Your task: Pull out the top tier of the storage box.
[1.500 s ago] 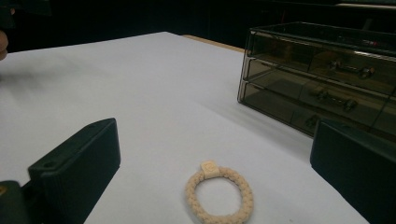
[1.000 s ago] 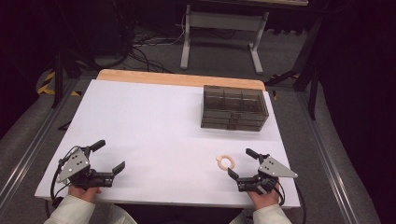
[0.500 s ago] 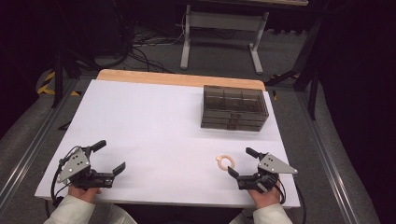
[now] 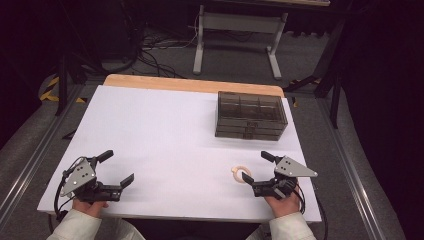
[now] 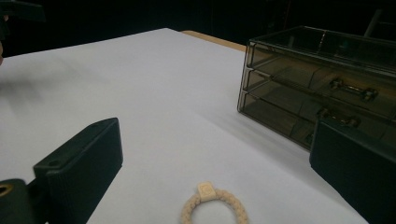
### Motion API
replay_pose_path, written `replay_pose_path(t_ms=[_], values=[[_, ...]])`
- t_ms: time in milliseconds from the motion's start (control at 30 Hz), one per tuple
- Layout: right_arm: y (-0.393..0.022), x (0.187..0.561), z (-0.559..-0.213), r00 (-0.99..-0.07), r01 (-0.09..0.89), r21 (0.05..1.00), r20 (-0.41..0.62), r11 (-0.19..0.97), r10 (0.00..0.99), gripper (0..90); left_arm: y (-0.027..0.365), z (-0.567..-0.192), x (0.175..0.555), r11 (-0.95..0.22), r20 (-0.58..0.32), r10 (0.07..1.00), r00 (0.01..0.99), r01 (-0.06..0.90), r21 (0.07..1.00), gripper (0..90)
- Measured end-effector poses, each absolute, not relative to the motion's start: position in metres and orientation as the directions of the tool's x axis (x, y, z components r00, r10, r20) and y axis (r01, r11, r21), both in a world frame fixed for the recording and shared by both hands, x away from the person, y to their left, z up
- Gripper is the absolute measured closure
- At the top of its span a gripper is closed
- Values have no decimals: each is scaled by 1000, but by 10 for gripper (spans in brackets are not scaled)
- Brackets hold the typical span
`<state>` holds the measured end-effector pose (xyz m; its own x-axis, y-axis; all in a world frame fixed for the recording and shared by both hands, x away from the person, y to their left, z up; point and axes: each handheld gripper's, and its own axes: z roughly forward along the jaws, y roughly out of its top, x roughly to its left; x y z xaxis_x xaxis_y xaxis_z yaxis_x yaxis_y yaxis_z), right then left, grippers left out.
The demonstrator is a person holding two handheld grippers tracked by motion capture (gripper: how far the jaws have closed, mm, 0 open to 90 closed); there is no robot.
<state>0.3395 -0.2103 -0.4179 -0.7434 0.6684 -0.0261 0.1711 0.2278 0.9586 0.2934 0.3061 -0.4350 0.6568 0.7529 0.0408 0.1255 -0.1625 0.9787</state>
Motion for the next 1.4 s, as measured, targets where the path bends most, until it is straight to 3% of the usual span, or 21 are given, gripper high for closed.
replay_pose_path(t_ms=[667,1000,1267,1400], values=[[-209,358,-405,-780,126,978,-6,167,626,13,306,-435,294,-157,33,754,656,132,979,2],[-203,359,-397,-787,66,951,-136,301,602,26,306,-435,294,-156,32,752,658,130,979,2],[-191,353,-380,-704,-21,846,-390,532,593,80,306,-435,295,-157,30,754,657,136,978,2],[-188,353,-378,-680,-33,810,-448,586,581,90,306,-435,295,-155,29,758,652,137,978,2]])
